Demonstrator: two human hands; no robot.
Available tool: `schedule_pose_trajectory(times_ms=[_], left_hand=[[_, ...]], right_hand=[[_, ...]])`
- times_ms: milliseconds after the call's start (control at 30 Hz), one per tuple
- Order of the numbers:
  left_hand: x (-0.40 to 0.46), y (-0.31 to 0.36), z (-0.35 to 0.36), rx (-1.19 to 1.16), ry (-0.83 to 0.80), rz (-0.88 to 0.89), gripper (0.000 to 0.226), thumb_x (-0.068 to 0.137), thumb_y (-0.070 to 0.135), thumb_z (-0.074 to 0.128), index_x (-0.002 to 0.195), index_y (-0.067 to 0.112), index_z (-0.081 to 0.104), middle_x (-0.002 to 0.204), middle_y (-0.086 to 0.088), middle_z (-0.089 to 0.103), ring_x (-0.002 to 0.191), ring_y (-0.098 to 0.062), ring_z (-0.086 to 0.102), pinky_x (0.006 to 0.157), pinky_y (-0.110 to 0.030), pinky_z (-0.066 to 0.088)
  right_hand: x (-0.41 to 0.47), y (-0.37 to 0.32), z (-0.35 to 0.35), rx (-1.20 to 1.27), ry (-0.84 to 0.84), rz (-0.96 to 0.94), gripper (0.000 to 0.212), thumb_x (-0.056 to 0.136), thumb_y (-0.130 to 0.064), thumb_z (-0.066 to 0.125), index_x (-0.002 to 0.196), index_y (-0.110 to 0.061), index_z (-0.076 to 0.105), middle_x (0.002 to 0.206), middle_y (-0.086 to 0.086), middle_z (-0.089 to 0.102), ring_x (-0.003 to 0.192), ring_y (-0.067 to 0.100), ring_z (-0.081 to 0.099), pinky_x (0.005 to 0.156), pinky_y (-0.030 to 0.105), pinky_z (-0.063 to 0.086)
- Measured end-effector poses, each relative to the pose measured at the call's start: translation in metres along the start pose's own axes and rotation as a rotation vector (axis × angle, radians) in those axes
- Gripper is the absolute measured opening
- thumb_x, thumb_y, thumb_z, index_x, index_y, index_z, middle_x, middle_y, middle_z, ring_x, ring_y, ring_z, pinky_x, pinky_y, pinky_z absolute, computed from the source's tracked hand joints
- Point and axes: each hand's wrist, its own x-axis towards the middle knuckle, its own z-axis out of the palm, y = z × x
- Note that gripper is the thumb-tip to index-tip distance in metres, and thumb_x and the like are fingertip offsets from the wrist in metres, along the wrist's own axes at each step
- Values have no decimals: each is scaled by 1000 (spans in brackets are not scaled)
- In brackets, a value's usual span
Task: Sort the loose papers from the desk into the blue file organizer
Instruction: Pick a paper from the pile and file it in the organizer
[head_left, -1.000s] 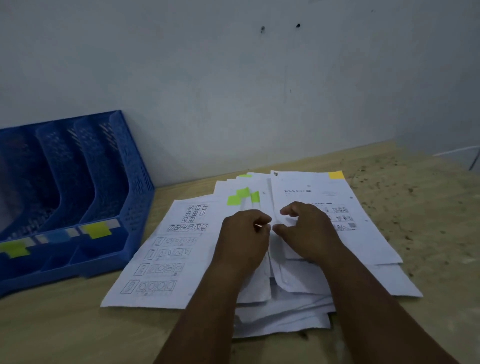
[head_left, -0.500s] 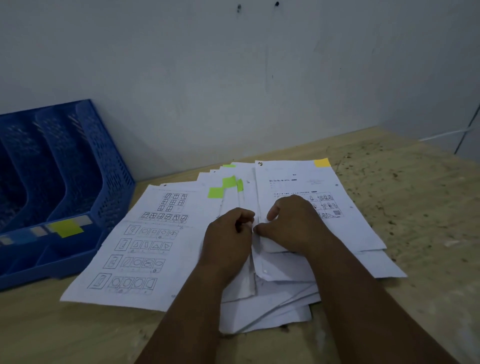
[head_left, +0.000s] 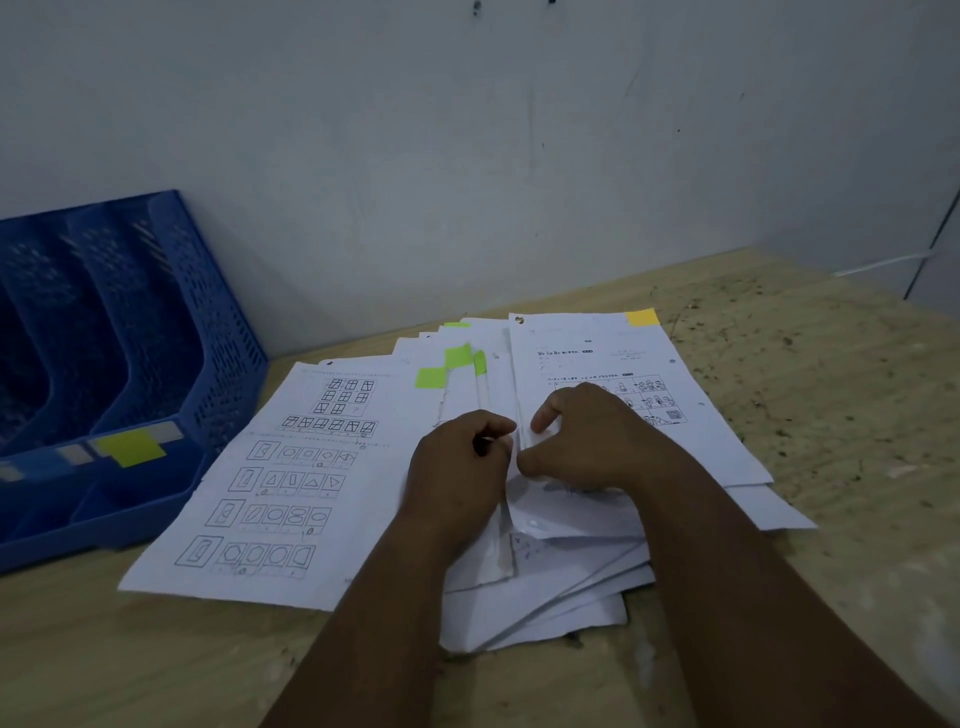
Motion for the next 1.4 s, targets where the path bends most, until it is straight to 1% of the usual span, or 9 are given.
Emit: schedule_pose_trajectory(times_ms=[167,300,367,500,700,833,967,1200,1400], left_hand=[[1,0,-1,-25,-5,-7,18,94,23,64,105,29,76,98,16,73,94,-1,66,91,-34,55],[1,1,-1,-26,-12,-14,12,93,29,66,100,31,76,92,19,73,87,3,65,84,-27,54],[0,3,0,-39,4,-11,9,93,30,67,95,31,76,89,20,73,84,4,65,78,-20,51],[-3,12,-1,-68,66,26,14,93,36,69,85,29,78,80,21,73,78,3,66,71,-16,50],[-5,25,-4,-313,22,-5,25,97,41,64,93,21,79,85,7,78,80,-9,73,79,-30,58],[-1,37,-6,-829,-39,-242,43,101,47,52,111,12,75,103,-12,78,99,-27,74,94,-45,57],[1,41,-18,-1100,10,-406,29,105,25,51,121,6,66,105,-16,77,96,-28,76,74,-36,62],[11,29,-23,-1019,94,-327,36,104,2,42,129,16,64,116,-8,75,105,-29,73,96,-49,56],[9,38,-26,-1038,119,-298,30,104,7,48,126,19,64,113,-5,76,102,-26,74,87,-46,60]], right_hand=[[2,0,-1,3,38,-16,45,76,-39,76,101,-1,75,110,20,71,101,31,66,86,42,55],[12,6,2,1,131,42,24,71,-28,68,66,-5,66,62,7,65,60,21,62,64,37,57],[18,10,4,10,223,87,19,71,-22,63,63,-5,65,57,5,64,53,19,63,57,32,56],[24,16,4,15,368,146,21,85,-27,66,72,-11,70,66,0,66,64,15,65,51,18,42],[16,2,3,124,471,-27,23,88,-43,69,75,-25,72,78,-12,70,75,6,65,67,23,45],[6,-11,10,320,384,-336,16,80,-34,74,68,-25,70,87,-15,70,88,0,64,77,18,48],[-1,-17,18,249,189,-495,11,80,-34,78,72,-26,77,101,-17,70,100,-3,62,89,21,48],[7,-19,24,345,403,-380,31,81,-57,63,74,-27,71,100,-13,67,102,-2,57,87,13,40],[28,-5,30,290,459,-147,49,71,-71,50,108,-41,63,133,-10,53,131,15,44,106,39,41]])
